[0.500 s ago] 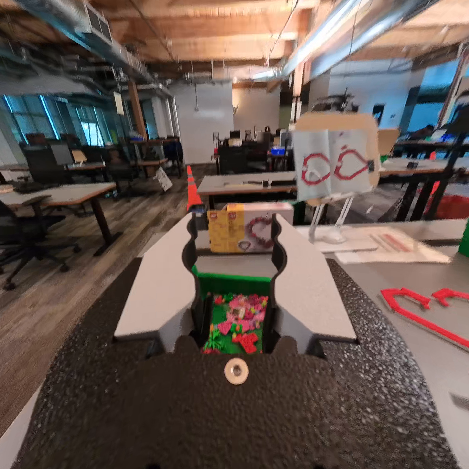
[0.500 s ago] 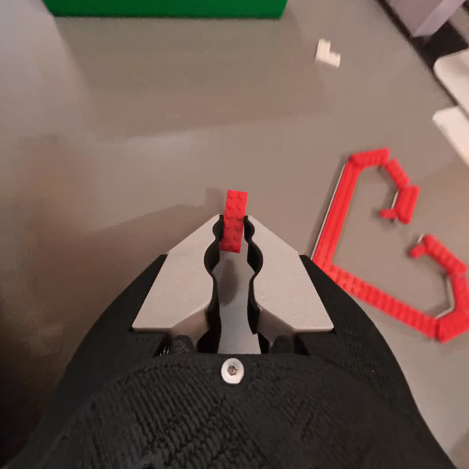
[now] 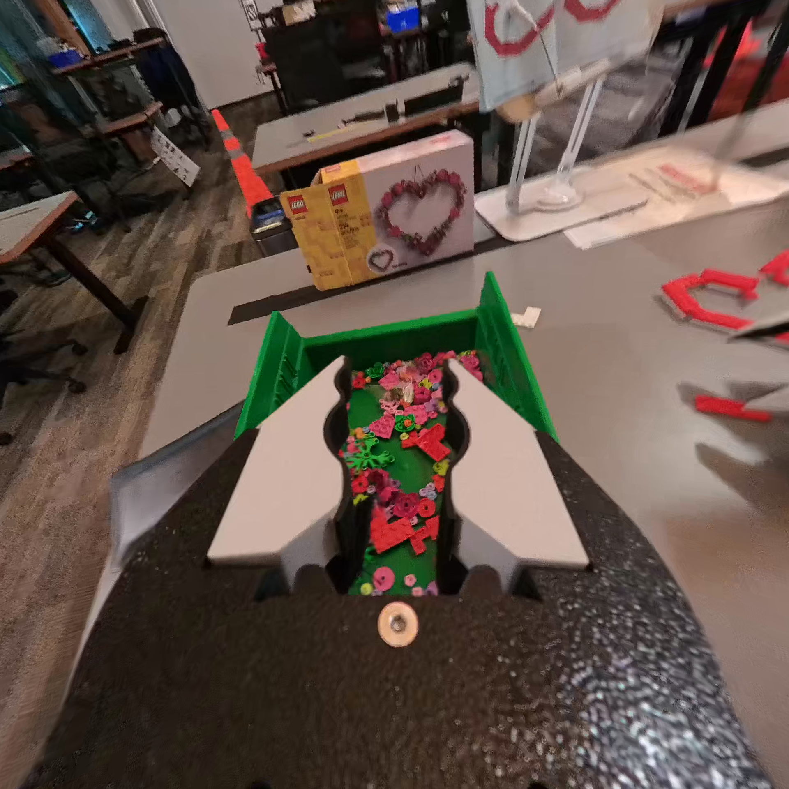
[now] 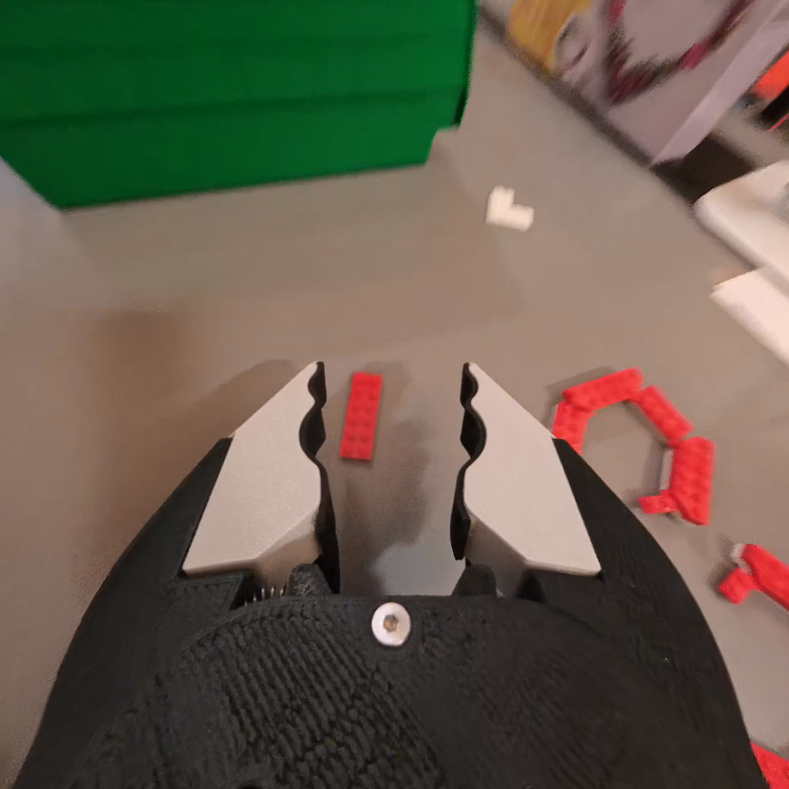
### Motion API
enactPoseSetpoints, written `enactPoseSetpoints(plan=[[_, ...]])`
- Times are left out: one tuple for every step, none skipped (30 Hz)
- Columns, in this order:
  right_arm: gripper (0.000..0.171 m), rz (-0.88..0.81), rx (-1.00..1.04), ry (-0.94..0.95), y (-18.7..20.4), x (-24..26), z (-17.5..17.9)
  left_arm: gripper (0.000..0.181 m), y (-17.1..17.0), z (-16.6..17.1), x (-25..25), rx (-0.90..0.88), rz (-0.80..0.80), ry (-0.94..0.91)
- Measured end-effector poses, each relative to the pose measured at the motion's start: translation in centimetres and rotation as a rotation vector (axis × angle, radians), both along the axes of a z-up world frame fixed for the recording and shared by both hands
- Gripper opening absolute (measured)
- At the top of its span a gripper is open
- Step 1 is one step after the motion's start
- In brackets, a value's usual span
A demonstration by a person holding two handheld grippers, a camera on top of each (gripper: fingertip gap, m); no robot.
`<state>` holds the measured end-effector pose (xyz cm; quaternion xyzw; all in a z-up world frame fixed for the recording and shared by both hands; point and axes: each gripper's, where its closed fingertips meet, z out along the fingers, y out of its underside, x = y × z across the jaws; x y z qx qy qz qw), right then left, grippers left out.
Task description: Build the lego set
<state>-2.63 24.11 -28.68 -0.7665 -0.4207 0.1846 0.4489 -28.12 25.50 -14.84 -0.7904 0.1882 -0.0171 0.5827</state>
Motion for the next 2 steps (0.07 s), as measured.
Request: enactPoseSetpoints(plan=[[0.062, -0.027, 0.079, 0.059, 0.6, 0.3, 1.3, 0.043, 0.2, -0.3, -0.1, -0.019, 0.005, 0.054], [0.061, -0.053, 0.157, 0.107, 1.0, 0.8, 2.5, 0.040, 0.5, -0.8, -0.3, -0.054, 0.007, 0.119]])
